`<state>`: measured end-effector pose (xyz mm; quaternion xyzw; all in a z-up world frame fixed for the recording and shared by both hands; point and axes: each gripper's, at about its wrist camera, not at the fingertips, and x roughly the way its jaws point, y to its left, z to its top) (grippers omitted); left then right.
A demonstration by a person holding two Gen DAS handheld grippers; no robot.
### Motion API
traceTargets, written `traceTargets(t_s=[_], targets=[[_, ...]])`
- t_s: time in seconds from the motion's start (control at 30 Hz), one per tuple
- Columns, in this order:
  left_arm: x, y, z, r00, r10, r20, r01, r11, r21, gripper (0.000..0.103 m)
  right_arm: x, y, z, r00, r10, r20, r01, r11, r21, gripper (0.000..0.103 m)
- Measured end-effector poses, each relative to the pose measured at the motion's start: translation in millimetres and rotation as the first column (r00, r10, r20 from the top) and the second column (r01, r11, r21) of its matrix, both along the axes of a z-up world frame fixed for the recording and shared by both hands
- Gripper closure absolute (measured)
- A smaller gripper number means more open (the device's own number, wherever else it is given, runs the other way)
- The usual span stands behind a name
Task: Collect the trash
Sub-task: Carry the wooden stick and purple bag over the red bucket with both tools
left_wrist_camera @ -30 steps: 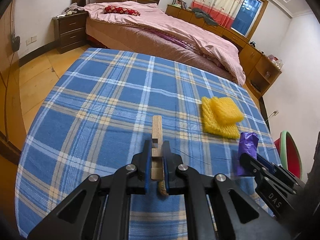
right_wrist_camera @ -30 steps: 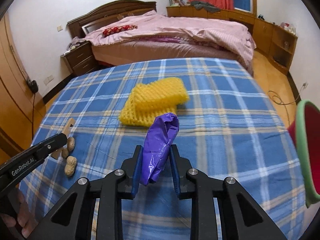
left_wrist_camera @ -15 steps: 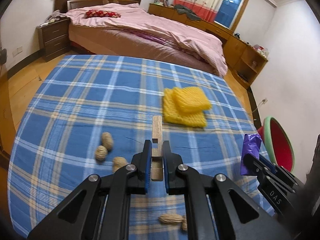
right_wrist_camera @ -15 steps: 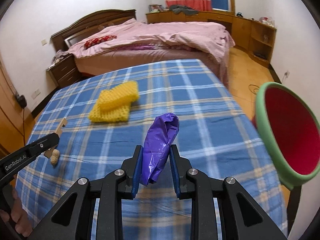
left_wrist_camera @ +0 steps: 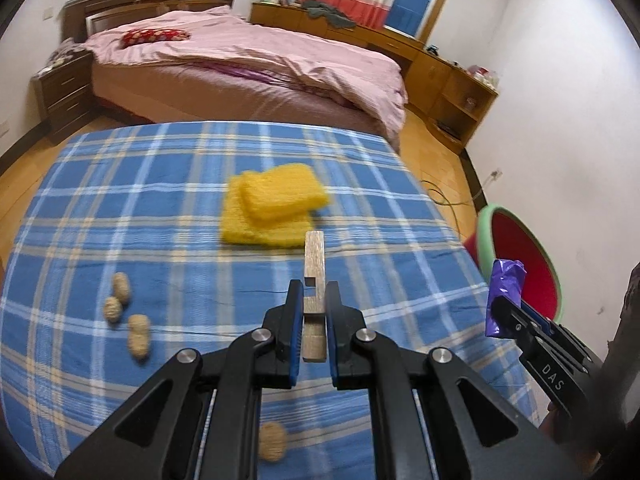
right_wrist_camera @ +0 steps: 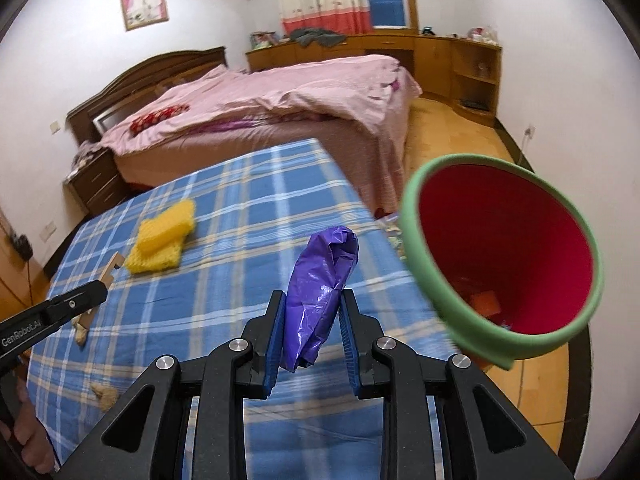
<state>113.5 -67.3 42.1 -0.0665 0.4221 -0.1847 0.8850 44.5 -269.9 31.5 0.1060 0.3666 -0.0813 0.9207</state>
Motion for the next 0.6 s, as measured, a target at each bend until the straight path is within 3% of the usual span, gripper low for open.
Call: traceTargets(t_s=[0.3, 0.6], targets=[[1.1, -63.4, 11.0, 0.993, -0.115, 0.012, 0.115, 0.993, 0.011, 0.093, -17.5, -54.7, 5.5, 0.996, -0.091, 0.017, 0.091, 0.996, 0.0, 0.077], [4.9, -139.9, 16.8, 0.967, -0.254, 0.024, 0.254, 0.967, 0.024, 0.093, -26.5, -104.3, 0.9, 0.985, -0.172, 0.003, 0.172, 0.985, -0.008, 0.077]])
